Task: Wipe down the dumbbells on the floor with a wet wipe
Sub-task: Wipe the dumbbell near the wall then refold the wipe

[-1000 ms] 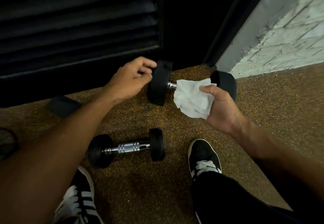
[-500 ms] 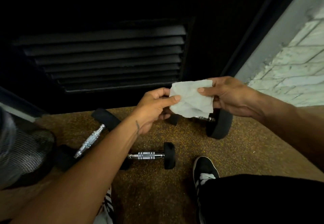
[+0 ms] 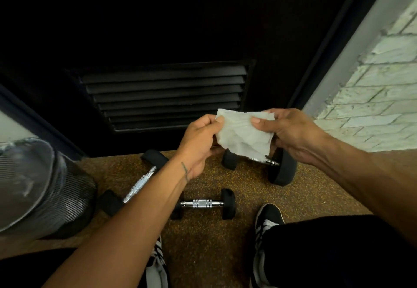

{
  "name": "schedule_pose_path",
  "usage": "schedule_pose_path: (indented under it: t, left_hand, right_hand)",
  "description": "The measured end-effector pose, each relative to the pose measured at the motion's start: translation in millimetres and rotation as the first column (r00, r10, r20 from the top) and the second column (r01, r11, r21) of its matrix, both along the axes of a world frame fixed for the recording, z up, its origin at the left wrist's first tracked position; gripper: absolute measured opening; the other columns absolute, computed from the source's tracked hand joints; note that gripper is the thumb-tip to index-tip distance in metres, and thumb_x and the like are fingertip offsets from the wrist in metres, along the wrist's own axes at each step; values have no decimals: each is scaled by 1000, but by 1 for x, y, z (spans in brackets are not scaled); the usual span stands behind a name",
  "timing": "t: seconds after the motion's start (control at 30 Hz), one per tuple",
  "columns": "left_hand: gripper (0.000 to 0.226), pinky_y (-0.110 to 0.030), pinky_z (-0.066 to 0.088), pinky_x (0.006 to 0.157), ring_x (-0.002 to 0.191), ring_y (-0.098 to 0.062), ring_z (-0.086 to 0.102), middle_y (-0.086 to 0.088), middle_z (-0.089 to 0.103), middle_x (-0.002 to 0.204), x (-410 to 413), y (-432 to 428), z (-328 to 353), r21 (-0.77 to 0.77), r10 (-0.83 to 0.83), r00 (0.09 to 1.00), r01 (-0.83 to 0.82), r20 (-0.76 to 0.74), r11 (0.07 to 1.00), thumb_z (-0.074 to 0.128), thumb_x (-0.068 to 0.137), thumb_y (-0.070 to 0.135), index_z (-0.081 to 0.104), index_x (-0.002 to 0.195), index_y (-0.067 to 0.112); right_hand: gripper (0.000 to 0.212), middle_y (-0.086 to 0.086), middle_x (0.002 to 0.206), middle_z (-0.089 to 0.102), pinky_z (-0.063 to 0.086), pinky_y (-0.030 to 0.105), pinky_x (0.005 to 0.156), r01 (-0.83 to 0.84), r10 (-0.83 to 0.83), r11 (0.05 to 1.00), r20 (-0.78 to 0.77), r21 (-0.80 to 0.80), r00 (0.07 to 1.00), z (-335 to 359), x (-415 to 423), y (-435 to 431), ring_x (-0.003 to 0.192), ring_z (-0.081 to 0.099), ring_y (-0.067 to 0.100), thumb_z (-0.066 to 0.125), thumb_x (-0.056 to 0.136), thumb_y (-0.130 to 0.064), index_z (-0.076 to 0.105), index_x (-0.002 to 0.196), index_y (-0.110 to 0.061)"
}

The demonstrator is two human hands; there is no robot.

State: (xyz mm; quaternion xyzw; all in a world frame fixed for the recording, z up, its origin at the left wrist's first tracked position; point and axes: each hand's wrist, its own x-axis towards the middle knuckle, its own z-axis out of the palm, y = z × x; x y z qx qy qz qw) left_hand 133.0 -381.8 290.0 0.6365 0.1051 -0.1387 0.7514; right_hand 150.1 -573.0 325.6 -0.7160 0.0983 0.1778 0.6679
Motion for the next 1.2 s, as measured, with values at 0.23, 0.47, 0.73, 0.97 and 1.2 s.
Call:
schedule_pose_path:
  t: [0.23,0.47,0.73,0.97,1.2]
  left_hand:
    - [21,-40,59,80,96,-23,71,-5,75,102,-19,19,0,153,57,998,-56,-1,987,52,103,29,70,98,19]
    - [17,-48,57,89,102,-26,69,-9,71,110,-21,32,-7,224,18,997,-34,76,974,58,100,31,60,103,14]
    - [43,-38,61,85,102,-23,72,-10,74,110,-19,45,-8,13,32,999,-32,-17,999,72,83,-6,59,121,11]
    - [48,-44,56,93,108,-24,68,-11,69,114,-12,68,4,109,-94,994,100,-56,989,59,83,-20,62,114,16]
    - [31,-38,60,85,99,-17,73,-2,77,102,12,100,24,307,-194,966,240,-173,921,80,82,16,69,111,17]
  right_hand:
    - [19,4,103,71,58,32,68,-41,41,999,85,-11,995,-17,-26,20,92,70,19,56,96,-12,65,111,-18]
    - [14,8,93,73,57,40,75,79,-90,994,159,79,983,-30,-29,48,88,71,24,67,90,-26,65,92,-13]
    - [10,16,108,63,58,35,67,265,-232,893,-133,363,964,-37,-12,56,96,65,27,55,94,-1,58,93,-9]
    - [44,12,113,71,58,43,84,-61,117,964,-210,257,971,-25,-4,71,103,70,28,76,76,-25,66,116,-8]
    - [34,8,104,75,53,50,95,-196,197,980,-18,46,980,-36,20,111,102,70,27,69,86,-38,71,105,-10]
